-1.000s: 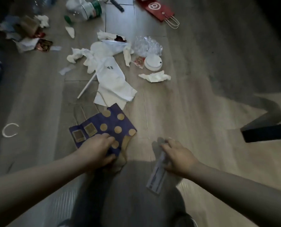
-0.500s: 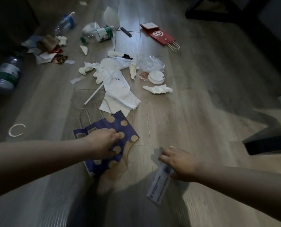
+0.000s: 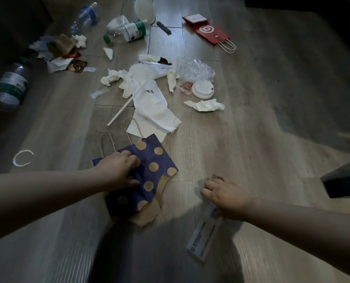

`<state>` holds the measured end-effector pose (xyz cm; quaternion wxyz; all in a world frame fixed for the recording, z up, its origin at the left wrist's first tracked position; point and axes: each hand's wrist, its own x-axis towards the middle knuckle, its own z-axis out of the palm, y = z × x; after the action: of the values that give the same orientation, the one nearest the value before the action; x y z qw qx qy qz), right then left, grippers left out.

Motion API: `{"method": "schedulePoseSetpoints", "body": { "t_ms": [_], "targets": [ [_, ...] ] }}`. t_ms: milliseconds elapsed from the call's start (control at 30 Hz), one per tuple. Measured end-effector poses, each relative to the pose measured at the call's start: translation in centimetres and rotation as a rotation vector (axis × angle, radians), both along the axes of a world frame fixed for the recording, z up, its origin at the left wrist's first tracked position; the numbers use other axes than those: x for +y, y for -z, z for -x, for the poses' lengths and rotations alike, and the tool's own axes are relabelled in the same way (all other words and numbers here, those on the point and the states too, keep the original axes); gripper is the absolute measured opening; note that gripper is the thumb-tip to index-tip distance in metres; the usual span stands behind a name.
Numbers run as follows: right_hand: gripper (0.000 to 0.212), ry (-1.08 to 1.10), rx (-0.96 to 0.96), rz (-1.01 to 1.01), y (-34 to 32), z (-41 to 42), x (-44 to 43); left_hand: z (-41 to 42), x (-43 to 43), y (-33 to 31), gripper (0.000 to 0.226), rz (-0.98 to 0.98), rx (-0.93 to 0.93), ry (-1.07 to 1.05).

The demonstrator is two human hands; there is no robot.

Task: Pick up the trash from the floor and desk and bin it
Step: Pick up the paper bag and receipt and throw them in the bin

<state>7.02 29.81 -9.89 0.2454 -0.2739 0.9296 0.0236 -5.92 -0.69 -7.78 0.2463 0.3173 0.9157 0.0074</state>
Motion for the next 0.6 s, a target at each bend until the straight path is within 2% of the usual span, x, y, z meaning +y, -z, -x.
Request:
{"method": "schedulePoseSetpoints", "body": {
  "t_ms": [100, 267, 400, 600],
  "targets": [
    [0.049, 0.036, -0.028, 0.040, -0.2, 0.4, 0.3, 0.5, 0.0, 0.8, 0.056, -0.001, 0.005, -0.049],
    [0.034, 0.102, -0.062, 0.033, 0.4, 0.6, 0.9, 1.7, -0.1, 2.0, 0.088, 0.011, 0.063, -0.103],
    [0.030, 0.187, -0.063, 0.034, 0.6, 0.7, 1.0, 2.3, 0.0, 2.4, 0.105, 0.035, 0.082, -0.147],
    [0.024, 0.219, -0.064, 0.062, 0.6, 0.8, 0.8, 1.8, 0.0, 2.7, 0.118, 0.050, 0.077, -0.185]
  ]
}}
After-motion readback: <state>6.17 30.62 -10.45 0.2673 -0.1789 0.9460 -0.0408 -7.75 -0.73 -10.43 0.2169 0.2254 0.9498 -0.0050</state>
